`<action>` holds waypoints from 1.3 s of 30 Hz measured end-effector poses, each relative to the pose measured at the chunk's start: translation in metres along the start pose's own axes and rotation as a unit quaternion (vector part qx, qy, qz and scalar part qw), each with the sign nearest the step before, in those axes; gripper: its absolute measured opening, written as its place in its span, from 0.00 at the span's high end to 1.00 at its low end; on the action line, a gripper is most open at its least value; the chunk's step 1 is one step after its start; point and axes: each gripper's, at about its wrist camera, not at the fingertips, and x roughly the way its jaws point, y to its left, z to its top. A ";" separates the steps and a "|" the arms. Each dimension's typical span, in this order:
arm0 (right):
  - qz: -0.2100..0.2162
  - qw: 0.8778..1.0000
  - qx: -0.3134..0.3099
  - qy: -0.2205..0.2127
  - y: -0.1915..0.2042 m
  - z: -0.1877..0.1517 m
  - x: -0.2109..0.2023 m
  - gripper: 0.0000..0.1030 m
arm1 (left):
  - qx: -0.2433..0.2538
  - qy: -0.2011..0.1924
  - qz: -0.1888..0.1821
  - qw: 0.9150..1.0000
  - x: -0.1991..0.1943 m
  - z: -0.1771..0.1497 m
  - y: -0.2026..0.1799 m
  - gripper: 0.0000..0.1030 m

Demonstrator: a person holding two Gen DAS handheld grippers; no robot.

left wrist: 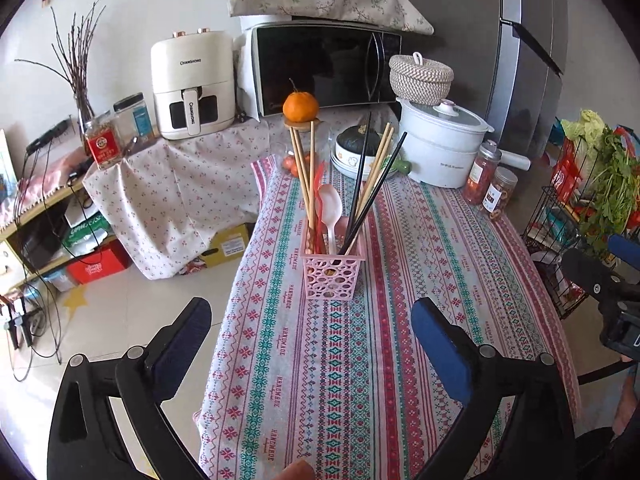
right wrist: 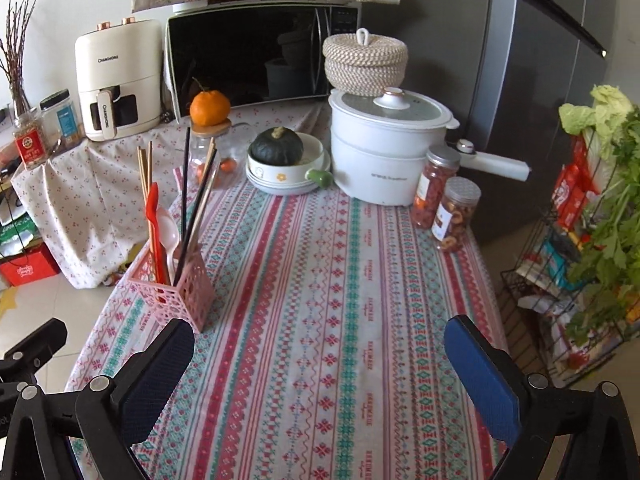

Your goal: Organize utensils

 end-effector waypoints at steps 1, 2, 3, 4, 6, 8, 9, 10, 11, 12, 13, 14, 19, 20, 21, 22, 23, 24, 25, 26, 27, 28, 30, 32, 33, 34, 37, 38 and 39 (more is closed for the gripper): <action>-0.001 1.000 0.001 -0.002 -0.001 -0.003 -0.004 0.00 | -0.002 -0.003 0.004 1.000 -0.004 -0.002 -0.002 0.02; 0.002 1.000 0.005 -0.003 -0.003 -0.006 -0.007 0.00 | -0.005 -0.007 0.006 1.000 -0.009 -0.004 -0.004 0.01; 0.007 1.000 0.009 -0.002 -0.004 -0.008 -0.009 0.00 | -0.008 -0.010 0.008 1.000 -0.012 -0.005 -0.006 0.01; 0.012 1.000 0.013 -0.002 -0.006 -0.010 -0.011 0.00 | -0.011 -0.013 0.009 1.000 -0.016 -0.007 -0.008 0.01; 0.013 1.000 0.015 -0.004 -0.007 -0.013 -0.015 0.00 | -0.017 -0.016 0.006 1.000 -0.020 -0.009 -0.011 0.01; 0.010 1.000 0.012 -0.005 -0.008 -0.015 -0.018 0.00 | -0.023 -0.017 0.003 1.000 -0.024 -0.010 -0.015 0.01; 0.010 1.000 0.011 -0.006 -0.008 -0.016 -0.020 0.00 | -0.023 -0.019 0.003 1.000 -0.025 -0.011 -0.017 0.01; 0.011 1.000 0.011 -0.009 -0.008 -0.016 -0.022 0.00 | -0.021 -0.022 0.005 1.000 -0.027 -0.011 -0.019 0.01; 0.012 1.000 0.011 -0.011 -0.008 -0.017 -0.023 0.00 | -0.019 -0.026 0.008 0.999 -0.029 -0.011 -0.021 0.01; 0.013 1.000 0.011 -0.014 -0.008 -0.016 -0.024 0.00 | -0.017 -0.031 0.011 0.999 -0.032 -0.011 -0.023 0.01; 0.013 1.000 0.010 -0.016 -0.008 -0.016 -0.025 0.00 | -0.015 -0.036 0.013 0.999 -0.034 -0.011 -0.025 0.01; 0.012 1.000 0.010 -0.019 -0.008 -0.015 -0.026 0.00 | -0.015 -0.040 0.013 0.999 -0.036 -0.011 -0.026 0.01; -0.003 0.999 0.009 -0.036 -0.007 -0.014 -0.032 0.00 | -0.015 -0.046 0.010 0.999 -0.041 -0.011 -0.028 0.01; -0.004 0.999 0.009 -0.038 -0.007 -0.014 -0.032 0.00 | -0.015 -0.047 0.009 0.999 -0.041 -0.011 -0.028 0.01; -0.005 0.999 0.009 -0.040 -0.007 -0.014 -0.033 0.00 | -0.015 -0.047 0.009 0.999 -0.041 -0.011 -0.028 0.01; -0.005 0.999 0.009 -0.042 -0.007 -0.014 -0.034 0.00 | -0.016 -0.047 0.008 0.999 -0.041 -0.011 -0.028 0.01; -0.005 0.999 0.009 -0.042 -0.007 -0.014 -0.034 0.00 | -0.016 -0.047 0.008 0.999 -0.042 -0.011 -0.028 0.01; -0.006 0.999 0.009 -0.042 -0.006 -0.014 -0.034 0.00 | -0.016 -0.047 0.009 0.999 -0.042 -0.011 -0.028 0.01; -0.006 0.999 0.009 -0.042 -0.006 -0.014 -0.034 0.00 | -0.016 -0.047 0.009 0.999 -0.042 -0.011 -0.028 0.01; -0.005 0.999 0.009 -0.041 -0.006 -0.014 -0.034 0.00 | -0.017 -0.048 0.008 0.999 -0.042 -0.011 -0.028 0.01; -0.004 0.999 0.008 -0.040 -0.005 -0.014 -0.034 0.00 | -0.017 -0.047 0.007 0.999 -0.042 -0.011 -0.028 0.01; -0.004 0.999 0.008 -0.038 -0.005 -0.014 -0.034 0.00 | -0.016 -0.047 0.008 0.999 -0.042 -0.011 -0.028 0.01; -0.003 0.999 0.008 -0.039 -0.004 -0.014 -0.034 0.00 | -0.017 -0.047 0.008 0.999 -0.042 -0.011 -0.029 0.01; -0.003 0.999 0.006 -0.040 -0.004 -0.014 -0.035 0.00 | -0.017 -0.047 0.008 0.999 -0.042 -0.011 -0.028 0.01; -0.003 0.999 0.007 -0.040 -0.003 -0.014 -0.034 0.00 | -0.017 -0.047 0.007 0.999 -0.042 -0.011 -0.028 0.01; -0.003 0.999 0.007 -0.040 -0.003 -0.014 -0.034 0.00 | -0.018 -0.047 0.006 0.999 -0.042 -0.011 -0.028 0.01; -0.003 0.999 0.007 -0.038 -0.003 -0.014 -0.033 0.00 | -0.018 -0.048 0.004 0.999 -0.044 -0.012 -0.028 0.01; -0.003 0.999 0.008 -0.037 -0.003 -0.014 -0.032 0.00 | -0.018 -0.048 0.004 0.999 -0.044 -0.012 -0.028 0.01; -0.003 0.999 0.008 -0.037 -0.003 -0.014 -0.032 0.00 | -0.018 -0.047 0.003 0.999 -0.044 -0.012 -0.028 0.01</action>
